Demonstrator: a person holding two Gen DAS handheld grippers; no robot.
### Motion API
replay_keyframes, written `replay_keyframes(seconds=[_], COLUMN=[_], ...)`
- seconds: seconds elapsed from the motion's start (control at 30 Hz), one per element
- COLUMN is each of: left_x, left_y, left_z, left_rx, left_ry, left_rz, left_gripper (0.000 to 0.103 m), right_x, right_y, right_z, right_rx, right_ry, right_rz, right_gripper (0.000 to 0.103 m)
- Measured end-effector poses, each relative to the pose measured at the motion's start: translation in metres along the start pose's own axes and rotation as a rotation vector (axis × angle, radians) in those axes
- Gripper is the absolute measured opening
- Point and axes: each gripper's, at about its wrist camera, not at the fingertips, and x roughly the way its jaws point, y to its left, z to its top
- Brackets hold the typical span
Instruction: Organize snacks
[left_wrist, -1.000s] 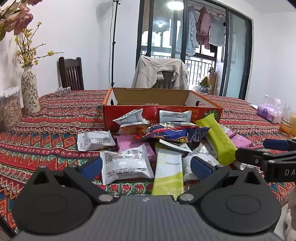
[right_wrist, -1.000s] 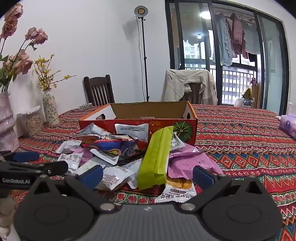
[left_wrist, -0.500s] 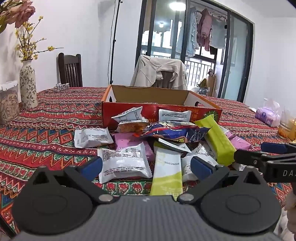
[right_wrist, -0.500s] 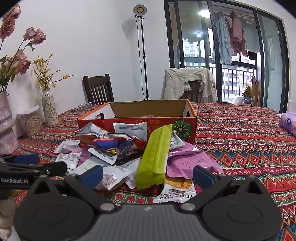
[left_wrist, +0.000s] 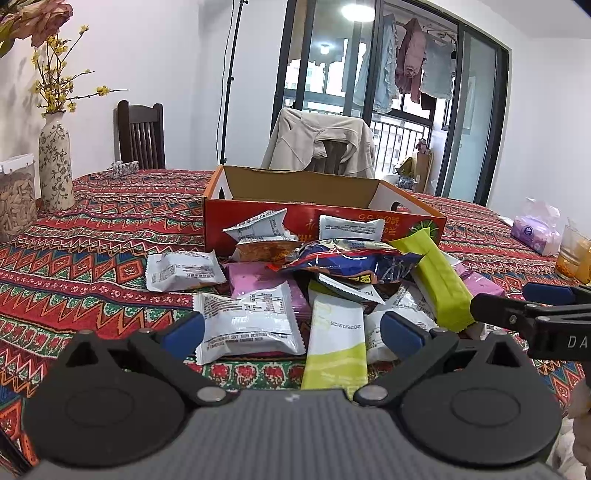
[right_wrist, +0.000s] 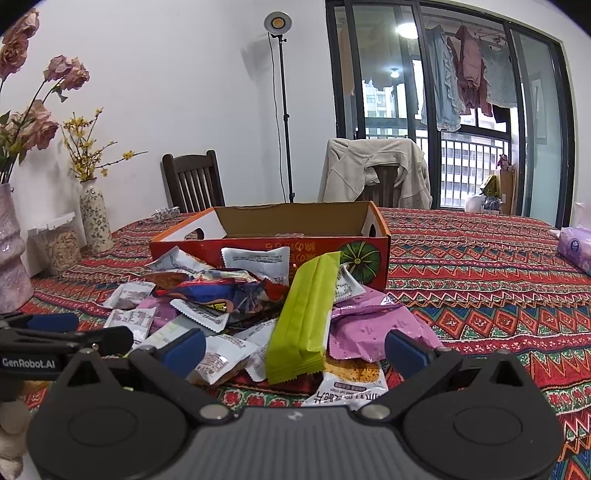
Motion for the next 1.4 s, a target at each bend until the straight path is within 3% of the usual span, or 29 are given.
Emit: replay_keyframes(seconds=[1.4], left_x=[0.0010], left_y=[-0.0018], left_z=[-0.0054], left_rx=[0.007], left_ry=[0.000], left_rz=[-0.006], left_gripper=[0.103], right_x=[-0.0009], right_y=[0.0013], right_z=[-0.0014], right_rx=[-0.004], right_ry=[-0.005], right_rz=[0.006], right_gripper=[0.103])
